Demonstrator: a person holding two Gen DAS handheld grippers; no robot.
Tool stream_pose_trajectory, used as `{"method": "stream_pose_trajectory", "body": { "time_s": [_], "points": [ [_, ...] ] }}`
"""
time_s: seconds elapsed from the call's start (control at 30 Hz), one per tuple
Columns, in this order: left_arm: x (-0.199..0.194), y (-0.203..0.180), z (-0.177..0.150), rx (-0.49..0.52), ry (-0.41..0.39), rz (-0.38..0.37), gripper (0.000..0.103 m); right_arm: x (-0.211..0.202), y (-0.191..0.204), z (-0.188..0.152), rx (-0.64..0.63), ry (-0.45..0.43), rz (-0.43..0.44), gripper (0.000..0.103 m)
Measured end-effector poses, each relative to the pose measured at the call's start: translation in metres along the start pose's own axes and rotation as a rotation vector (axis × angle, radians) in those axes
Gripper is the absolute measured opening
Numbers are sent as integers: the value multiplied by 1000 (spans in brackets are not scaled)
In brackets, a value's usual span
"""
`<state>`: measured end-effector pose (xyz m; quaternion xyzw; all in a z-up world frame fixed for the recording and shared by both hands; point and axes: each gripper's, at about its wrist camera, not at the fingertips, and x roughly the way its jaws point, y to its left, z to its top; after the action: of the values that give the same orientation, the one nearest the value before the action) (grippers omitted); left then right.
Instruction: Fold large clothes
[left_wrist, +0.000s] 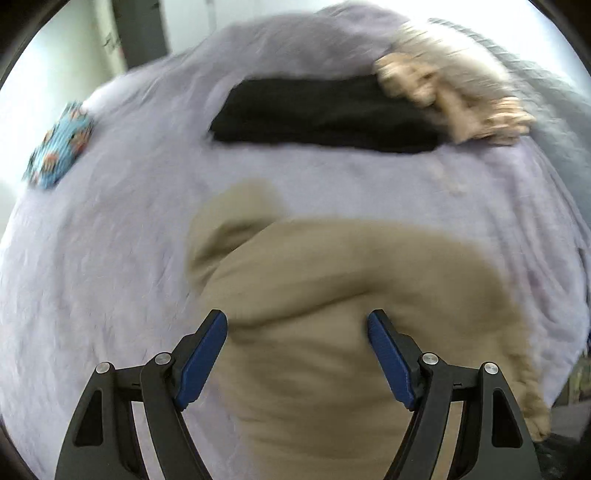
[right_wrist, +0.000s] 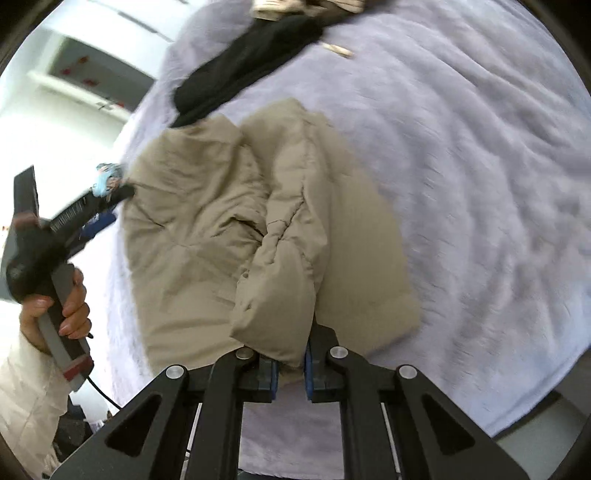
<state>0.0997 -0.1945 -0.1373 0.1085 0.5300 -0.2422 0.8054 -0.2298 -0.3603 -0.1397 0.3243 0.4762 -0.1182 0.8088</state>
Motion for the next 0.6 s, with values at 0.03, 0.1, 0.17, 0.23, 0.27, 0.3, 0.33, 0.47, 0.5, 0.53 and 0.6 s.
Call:
{"method": "stream_pose_trajectory", "body": {
  "time_s": [0.03, 0.1, 0.17, 0.23, 0.27, 0.3, 0.33, 0.47, 0.5, 0.53, 0.6],
  "points": [
    [7, 1, -1, -21, 11, -20, 79, 3, -8, -4, 17, 7, -6, 11],
    [21, -11, -1, -16, 18, -1, 79, 10, -21, -7, 44, 25, -18, 11],
    [34, -34, 0, 21, 13, 16, 80, 15, -35, -8, 68, 39, -34, 11],
    [42, -57, 3, 49, 7, 18, 84, 19, -52, -18, 89, 46, -58, 11],
    [48, -70, 4, 66, 4, 18, 84, 23, -60, -22, 107, 51, -65, 11],
    [53, -83, 4, 93, 0, 19, 84, 27, -72, -24, 141, 65, -70, 11],
    [56, -94, 3, 116, -1, 24, 84, 29, -82, -24, 166, 79, -72, 11],
    [64, -114, 1, 153, 0, 60, 84, 22, -111, -22, 231, 120, -41, 12],
    [65, -113, 1, 147, 2, 60, 84, 11, -115, -18, 235, 103, -29, 14],
    [66, -112, 1, 141, 4, 57, 84, -2, -117, -14, 224, 81, -27, 16],
    [68, -109, 1, 133, 10, 50, 84, -24, -115, -4, 182, 33, -29, 21]
  ]
}}
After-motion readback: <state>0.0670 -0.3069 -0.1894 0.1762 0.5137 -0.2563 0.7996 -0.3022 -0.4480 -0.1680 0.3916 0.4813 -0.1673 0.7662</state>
